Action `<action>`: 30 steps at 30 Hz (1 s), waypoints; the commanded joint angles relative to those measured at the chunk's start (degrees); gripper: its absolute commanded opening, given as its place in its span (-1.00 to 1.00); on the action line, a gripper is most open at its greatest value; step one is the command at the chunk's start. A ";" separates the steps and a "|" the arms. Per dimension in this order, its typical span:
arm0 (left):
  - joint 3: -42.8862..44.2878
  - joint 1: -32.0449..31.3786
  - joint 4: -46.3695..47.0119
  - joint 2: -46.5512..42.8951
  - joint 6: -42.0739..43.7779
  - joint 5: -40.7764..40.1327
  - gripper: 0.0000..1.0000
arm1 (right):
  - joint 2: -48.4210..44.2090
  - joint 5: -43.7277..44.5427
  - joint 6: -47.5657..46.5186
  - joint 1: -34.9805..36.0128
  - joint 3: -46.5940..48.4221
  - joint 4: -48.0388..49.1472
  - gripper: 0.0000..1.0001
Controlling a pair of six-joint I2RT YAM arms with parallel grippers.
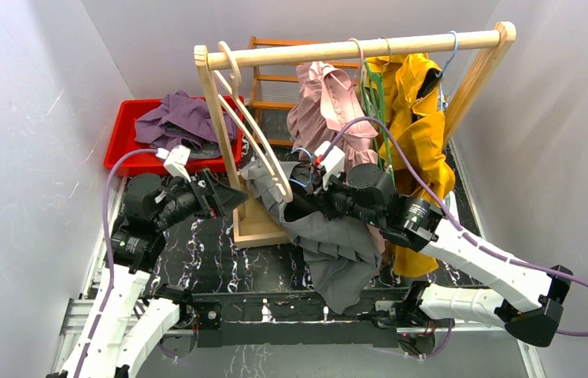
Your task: Remove the skirt from the hanger
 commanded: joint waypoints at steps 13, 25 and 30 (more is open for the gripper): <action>-3.18 -23.27 13.94 7.68 -9.65 -3.17 0.94 | -0.11 -5.31 0.33 -0.30 -2.15 8.57 -1.00; -2.81 -27.98 14.20 10.51 -9.95 -19.78 0.51 | -0.56 -10.44 -0.78 -0.29 -2.78 4.71 -1.00; -2.36 -27.93 12.87 13.27 -10.13 -21.52 0.43 | -2.56 -13.68 -0.76 -0.30 -4.49 4.32 -1.00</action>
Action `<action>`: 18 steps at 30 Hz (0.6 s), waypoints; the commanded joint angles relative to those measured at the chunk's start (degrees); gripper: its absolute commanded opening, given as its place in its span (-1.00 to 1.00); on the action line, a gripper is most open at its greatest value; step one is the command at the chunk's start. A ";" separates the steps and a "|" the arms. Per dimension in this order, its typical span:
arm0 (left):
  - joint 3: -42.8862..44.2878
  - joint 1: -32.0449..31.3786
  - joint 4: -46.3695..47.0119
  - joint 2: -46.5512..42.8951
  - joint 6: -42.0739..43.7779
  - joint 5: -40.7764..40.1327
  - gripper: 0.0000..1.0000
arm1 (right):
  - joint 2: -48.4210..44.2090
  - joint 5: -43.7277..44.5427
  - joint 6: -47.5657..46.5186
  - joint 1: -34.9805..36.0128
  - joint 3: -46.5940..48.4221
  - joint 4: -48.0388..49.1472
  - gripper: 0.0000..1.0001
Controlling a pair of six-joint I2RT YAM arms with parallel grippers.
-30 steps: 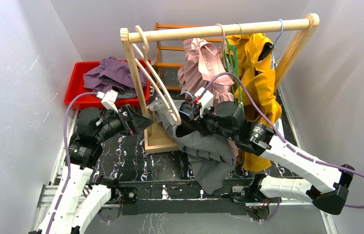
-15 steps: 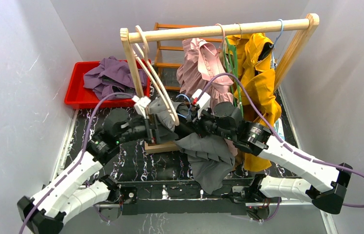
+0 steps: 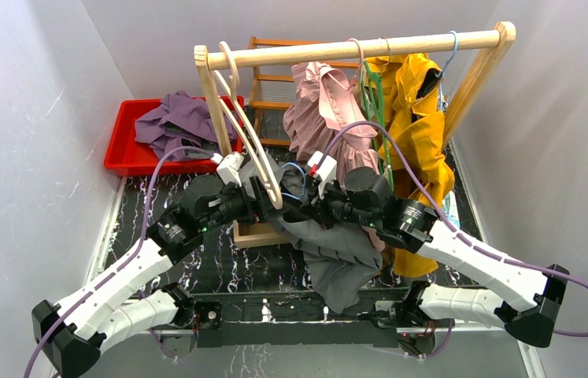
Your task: Remove the skirt from the hanger
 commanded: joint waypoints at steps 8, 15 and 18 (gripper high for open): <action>4.07 -0.17 -4.51 0.68 4.31 -14.52 -0.35 | -5.38 -5.20 -0.56 -0.22 -1.05 -3.70 -1.00; 1.31 -0.16 0.42 0.20 4.32 -7.39 -0.73 | -6.38 -2.56 5.77 -0.17 -5.36 5.58 -1.00; -0.25 -0.20 4.21 1.16 2.40 -2.41 -0.88 | -3.33 -4.70 9.77 -0.19 -6.61 12.30 -0.97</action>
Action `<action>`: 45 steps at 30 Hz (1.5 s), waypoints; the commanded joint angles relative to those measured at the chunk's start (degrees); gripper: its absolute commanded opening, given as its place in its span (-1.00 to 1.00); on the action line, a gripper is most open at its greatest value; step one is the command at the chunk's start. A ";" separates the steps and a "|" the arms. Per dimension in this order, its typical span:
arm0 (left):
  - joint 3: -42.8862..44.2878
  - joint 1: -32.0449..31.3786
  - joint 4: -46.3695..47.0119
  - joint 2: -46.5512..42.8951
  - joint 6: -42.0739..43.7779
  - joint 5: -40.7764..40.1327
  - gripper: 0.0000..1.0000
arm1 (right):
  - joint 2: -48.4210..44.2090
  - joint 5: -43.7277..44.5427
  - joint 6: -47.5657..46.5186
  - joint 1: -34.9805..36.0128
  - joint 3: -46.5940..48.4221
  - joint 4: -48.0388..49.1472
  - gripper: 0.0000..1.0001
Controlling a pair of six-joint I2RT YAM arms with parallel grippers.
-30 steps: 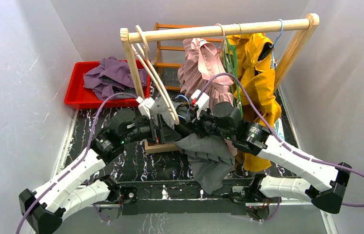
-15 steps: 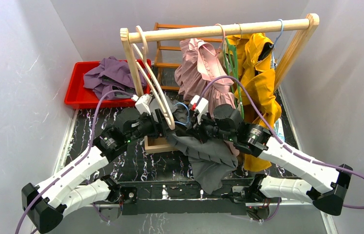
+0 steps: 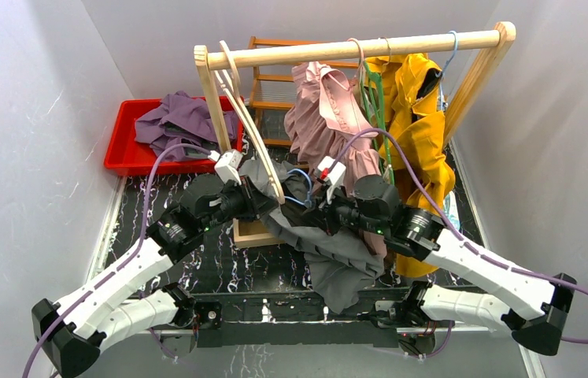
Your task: Remove the skirt from the hanger
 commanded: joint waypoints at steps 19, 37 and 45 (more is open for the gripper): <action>-5.42 0.43 8.58 -1.23 -4.01 10.09 -1.00 | 11.73 6.52 7.63 0.08 -1.71 19.19 -0.47; -3.63 0.43 0.79 -8.45 -0.48 -6.53 -1.00 | 3.79 2.07 2.90 0.12 0.43 2.61 -1.00; -1.38 0.49 -2.62 -7.95 -0.11 -13.02 -1.00 | -6.98 -8.50 0.88 0.15 -3.78 4.57 -1.00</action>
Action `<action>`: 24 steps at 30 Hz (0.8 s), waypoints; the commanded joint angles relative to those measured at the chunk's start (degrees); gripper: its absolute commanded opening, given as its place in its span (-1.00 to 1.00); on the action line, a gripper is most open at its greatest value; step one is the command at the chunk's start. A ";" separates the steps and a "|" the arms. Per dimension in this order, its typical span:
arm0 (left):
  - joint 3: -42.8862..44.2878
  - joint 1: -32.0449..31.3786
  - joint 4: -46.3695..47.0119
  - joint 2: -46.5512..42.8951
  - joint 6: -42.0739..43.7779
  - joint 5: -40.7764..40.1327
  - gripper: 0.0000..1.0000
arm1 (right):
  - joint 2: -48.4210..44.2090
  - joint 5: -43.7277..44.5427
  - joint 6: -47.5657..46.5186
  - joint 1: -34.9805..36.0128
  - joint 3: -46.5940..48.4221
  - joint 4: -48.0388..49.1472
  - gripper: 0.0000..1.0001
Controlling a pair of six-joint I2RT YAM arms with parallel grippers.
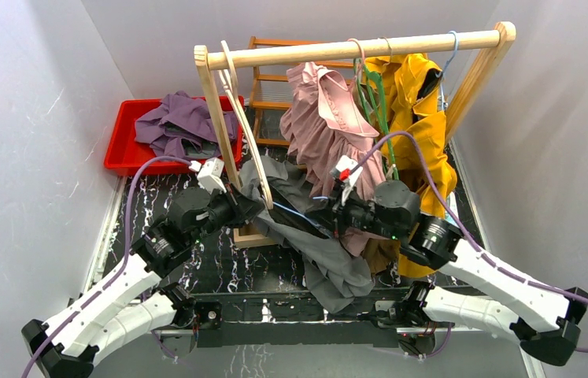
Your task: Remove the skirt from the hanger
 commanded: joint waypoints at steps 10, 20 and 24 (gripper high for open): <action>9.33 0.36 -5.44 2.43 3.56 -17.63 -1.00 | -8.25 -6.45 -4.78 0.13 -2.16 -3.82 -1.00; 9.38 0.32 -6.87 6.10 1.76 -17.33 -1.00 | -13.53 1.73 -4.94 0.10 -2.65 -2.73 -1.00; 9.64 0.34 -5.60 7.93 4.89 -10.83 -1.00 | -13.99 3.82 -4.06 0.14 -2.05 -1.30 -1.00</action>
